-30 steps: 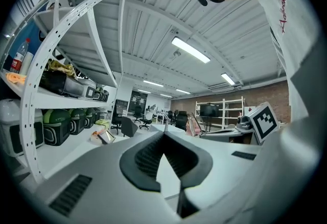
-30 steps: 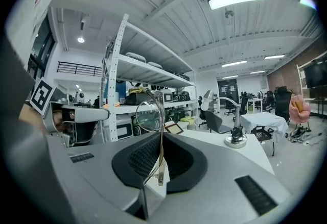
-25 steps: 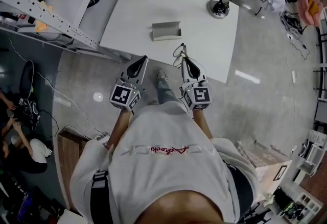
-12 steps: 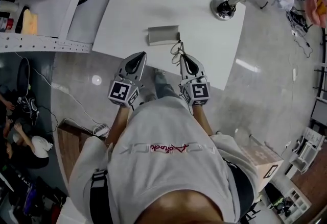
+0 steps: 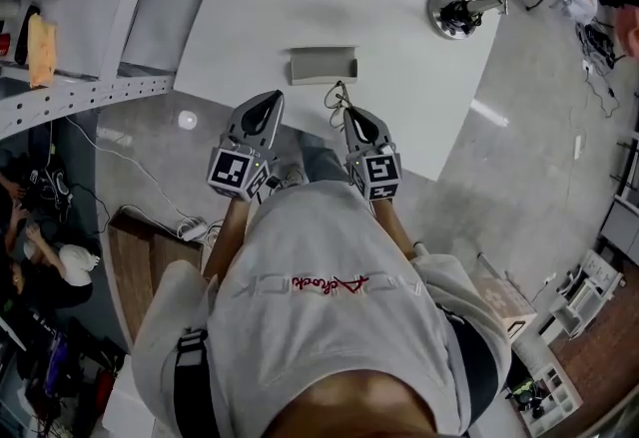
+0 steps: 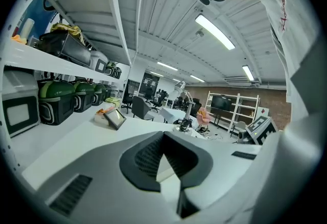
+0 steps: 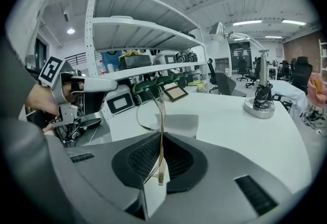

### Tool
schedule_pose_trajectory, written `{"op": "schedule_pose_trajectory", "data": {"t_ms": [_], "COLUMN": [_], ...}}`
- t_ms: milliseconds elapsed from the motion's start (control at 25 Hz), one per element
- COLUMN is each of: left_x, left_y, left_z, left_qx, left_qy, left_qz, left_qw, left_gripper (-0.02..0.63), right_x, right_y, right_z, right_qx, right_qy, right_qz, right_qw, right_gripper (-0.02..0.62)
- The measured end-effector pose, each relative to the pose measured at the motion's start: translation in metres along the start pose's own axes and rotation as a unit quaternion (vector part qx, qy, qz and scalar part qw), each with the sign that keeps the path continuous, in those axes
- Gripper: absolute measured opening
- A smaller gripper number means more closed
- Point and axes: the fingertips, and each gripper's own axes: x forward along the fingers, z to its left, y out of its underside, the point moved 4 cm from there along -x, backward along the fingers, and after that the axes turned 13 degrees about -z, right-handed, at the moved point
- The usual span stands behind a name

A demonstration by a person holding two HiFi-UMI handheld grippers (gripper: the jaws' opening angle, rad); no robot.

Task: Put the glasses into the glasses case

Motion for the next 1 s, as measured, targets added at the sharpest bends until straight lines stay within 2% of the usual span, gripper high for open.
{"op": "schedule_pose_trajectory", "data": {"t_ms": [160,280,440,560,640,720,920,1000], "left_x": [0.004,0.005,0.001,-0.001,-0.004,-0.006,-0.012,-0.014], "left_y": [0.003,0.003,0.004,0.005,0.005,0.005,0.005,0.004], "left_z": [0.006,0.008,0.011,0.014,0.015,0.016,0.019,0.021], "left_qx": [-0.005,-0.008,-0.013,-0.015,-0.016,-0.016,-0.019,-0.019], "left_qy": [-0.010,-0.018,-0.028,-0.032,-0.035,-0.037,-0.048,-0.050], "left_qz": [0.002,0.001,0.001,-0.001,-0.002,-0.003,-0.005,-0.006], "left_qw": [0.9999,0.9998,0.9995,0.9994,0.9993,0.9992,0.9987,0.9986], "left_gripper": [0.008,0.008,0.008,0.008,0.008,0.008,0.008,0.008], "right_x": [0.010,0.022,0.043,0.059,0.067,0.076,0.092,0.100], "right_y": [0.008,0.006,0.000,-0.005,-0.005,-0.003,0.007,0.009], "right_z": [-0.002,-0.003,-0.003,-0.002,0.000,0.004,0.008,0.008], "right_qx": [0.003,-0.014,-0.085,-0.162,-0.220,-0.283,-0.424,-0.460], "right_qy": [-0.013,-0.031,-0.074,-0.110,-0.137,-0.165,-0.215,-0.226], "right_qz": [0.017,0.024,0.039,0.053,0.066,0.080,0.121,0.129], "right_qw": [1.000,0.999,0.993,0.979,0.964,0.941,0.871,0.849], "right_gripper": [0.015,0.015,0.015,0.015,0.015,0.015,0.015,0.015]}}
